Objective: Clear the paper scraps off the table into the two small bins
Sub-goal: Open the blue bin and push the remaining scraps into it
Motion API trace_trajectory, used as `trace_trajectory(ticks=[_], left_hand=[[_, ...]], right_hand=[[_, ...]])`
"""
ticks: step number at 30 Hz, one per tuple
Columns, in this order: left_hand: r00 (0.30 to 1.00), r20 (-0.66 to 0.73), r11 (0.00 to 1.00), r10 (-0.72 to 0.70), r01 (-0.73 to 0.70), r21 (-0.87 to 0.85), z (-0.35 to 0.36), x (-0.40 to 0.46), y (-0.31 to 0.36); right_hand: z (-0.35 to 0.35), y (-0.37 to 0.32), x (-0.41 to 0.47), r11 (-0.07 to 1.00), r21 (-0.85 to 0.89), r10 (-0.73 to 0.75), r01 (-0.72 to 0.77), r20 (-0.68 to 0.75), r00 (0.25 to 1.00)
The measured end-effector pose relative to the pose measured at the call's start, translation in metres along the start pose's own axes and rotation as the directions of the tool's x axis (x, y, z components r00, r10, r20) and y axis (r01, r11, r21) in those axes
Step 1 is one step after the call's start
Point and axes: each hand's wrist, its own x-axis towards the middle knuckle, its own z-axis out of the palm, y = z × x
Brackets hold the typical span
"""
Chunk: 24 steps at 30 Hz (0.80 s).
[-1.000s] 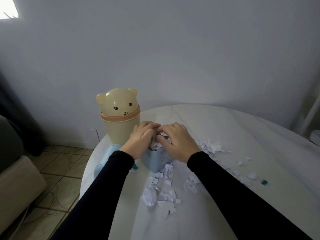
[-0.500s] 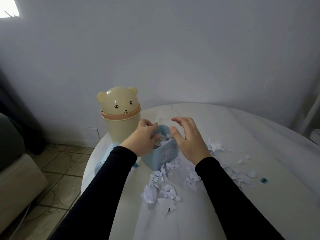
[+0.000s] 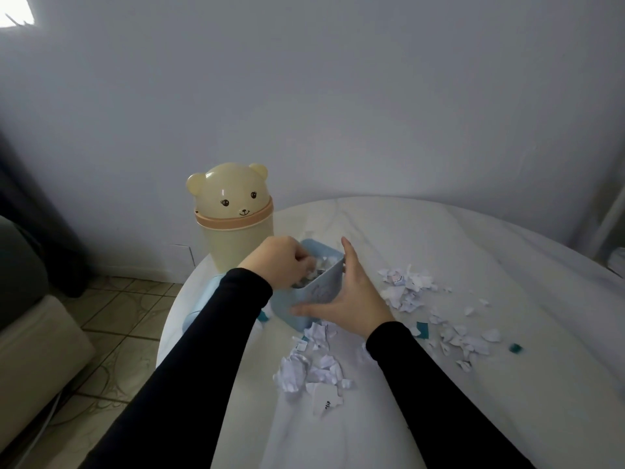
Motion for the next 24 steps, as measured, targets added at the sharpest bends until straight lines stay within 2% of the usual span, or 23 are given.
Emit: trace_trajectory(ticks=[4,6,7,10,12,15,20,24], left_hand=[[0.971,-0.239,0.993,-0.016,-0.013,-0.118,-0.005,0.003,-0.001],[0.961,-0.273,0.981,-0.029,-0.025,-0.19,-0.002,0.006,0.004],[0.968,-0.248,0.981,-0.031,-0.018,-0.193,0.0,0.008,0.007],[0.998,-0.061,0.999,0.022,-0.025,-0.048,0.008,0.016,0.013],[1.0,0.006,0.998,0.028,-0.028,-0.054,0.011,0.018,0.012],[0.999,0.014,0.995,0.035,-0.034,-0.089,0.011,0.018,0.012],[0.989,0.145,0.999,0.011,-0.004,-0.048,0.004,0.02,0.011],[0.993,0.116,0.997,0.024,-0.033,0.076,0.009,0.021,0.012]], right_hand=[[0.01,0.001,0.002,0.999,0.039,-0.021,0.023,-0.042,0.999],[0.011,0.001,0.003,0.999,0.032,-0.02,0.022,-0.056,0.998],[0.011,0.001,0.003,0.999,0.025,-0.023,0.025,-0.059,0.998],[0.01,0.0,0.002,0.999,0.016,-0.027,0.028,-0.064,0.998],[0.01,0.0,0.002,1.0,0.024,-0.016,0.018,-0.075,0.997],[0.009,0.0,0.006,0.999,0.032,0.003,0.001,-0.11,0.994],[0.008,0.001,0.015,0.996,0.079,0.059,-0.045,-0.178,0.982],[0.011,0.003,0.019,0.995,0.09,0.065,-0.049,-0.185,0.981]])
